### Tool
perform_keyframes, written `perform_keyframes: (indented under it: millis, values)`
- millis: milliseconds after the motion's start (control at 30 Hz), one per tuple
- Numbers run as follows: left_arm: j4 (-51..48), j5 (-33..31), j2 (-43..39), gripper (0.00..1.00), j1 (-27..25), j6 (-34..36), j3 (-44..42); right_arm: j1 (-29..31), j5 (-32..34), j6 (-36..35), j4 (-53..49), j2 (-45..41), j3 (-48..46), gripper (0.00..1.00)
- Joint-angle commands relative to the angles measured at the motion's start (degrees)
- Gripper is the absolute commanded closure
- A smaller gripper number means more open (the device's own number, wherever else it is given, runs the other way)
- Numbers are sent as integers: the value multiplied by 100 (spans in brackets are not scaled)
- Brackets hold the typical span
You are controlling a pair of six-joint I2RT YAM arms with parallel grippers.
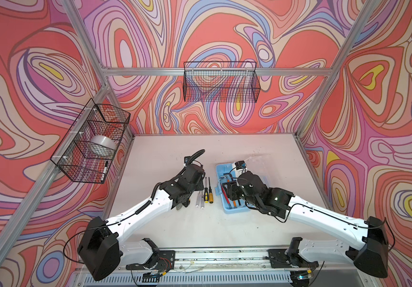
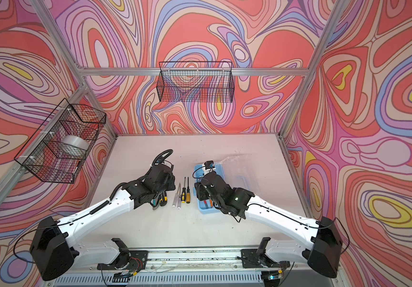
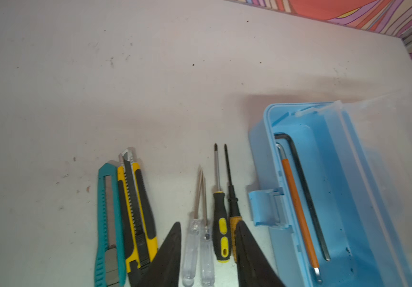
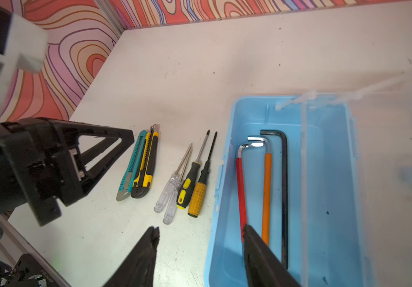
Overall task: Pack the tool kit
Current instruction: 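Move the left gripper over the yellow knife while the right gripper shifts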
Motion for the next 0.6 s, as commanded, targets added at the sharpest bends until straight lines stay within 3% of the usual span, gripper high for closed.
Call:
perform_keyframes:
  millis: [0, 267, 567]
  values:
    - [-581, 127, -115, 58, 272, 63, -190, 206, 350, -81, -315, 449, 232, 41]
    - [-155, 792, 132, 59, 1070, 57, -748, 262, -299, 11, 63, 1375, 522, 41]
    - [278, 1115, 730, 58, 1163, 120, -800, 267, -615, 62, 283, 1788, 535, 35]
